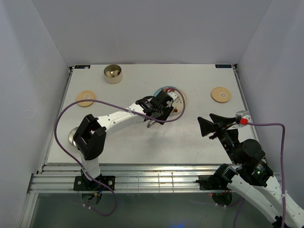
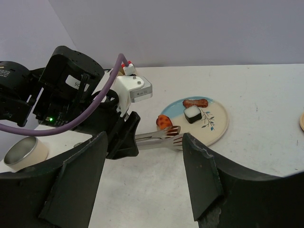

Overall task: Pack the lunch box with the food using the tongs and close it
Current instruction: Pick up the fake food from the plate.

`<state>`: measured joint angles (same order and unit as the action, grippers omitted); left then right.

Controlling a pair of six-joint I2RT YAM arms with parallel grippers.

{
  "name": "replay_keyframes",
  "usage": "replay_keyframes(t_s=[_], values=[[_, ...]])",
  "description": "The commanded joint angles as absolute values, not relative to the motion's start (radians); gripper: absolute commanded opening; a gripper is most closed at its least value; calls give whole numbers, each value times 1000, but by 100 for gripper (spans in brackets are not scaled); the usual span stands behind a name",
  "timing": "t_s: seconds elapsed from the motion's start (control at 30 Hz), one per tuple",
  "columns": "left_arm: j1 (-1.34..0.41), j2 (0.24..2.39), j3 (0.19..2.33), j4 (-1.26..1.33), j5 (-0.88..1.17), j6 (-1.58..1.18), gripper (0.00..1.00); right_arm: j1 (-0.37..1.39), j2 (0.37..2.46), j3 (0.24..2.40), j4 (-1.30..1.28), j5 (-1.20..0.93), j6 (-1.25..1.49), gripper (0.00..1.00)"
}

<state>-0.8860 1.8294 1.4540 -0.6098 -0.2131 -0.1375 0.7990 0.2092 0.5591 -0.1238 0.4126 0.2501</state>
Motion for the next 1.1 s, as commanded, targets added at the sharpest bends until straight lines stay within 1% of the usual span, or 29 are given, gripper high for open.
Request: replay_keyframes(t_s=[0.0, 0.33, 0.8, 1.0, 1.07], values=[[-891, 1819, 1500, -621, -190, -104, 55, 801, 204, 560, -75, 423, 241, 70], [-891, 1867, 1531, -640, -193, -91, 54, 801, 204, 560, -75, 425, 239, 70], [-891, 1882, 1549, -657, -215, -89, 48, 802, 202, 560, -75, 425, 241, 70], [-891, 1888, 1580, -658, -224, -94, 43, 801, 202, 560, -75, 425, 239, 70], [-891, 1890, 1594, -660, -225, -95, 40, 801, 199, 560, -75, 425, 241, 70]])
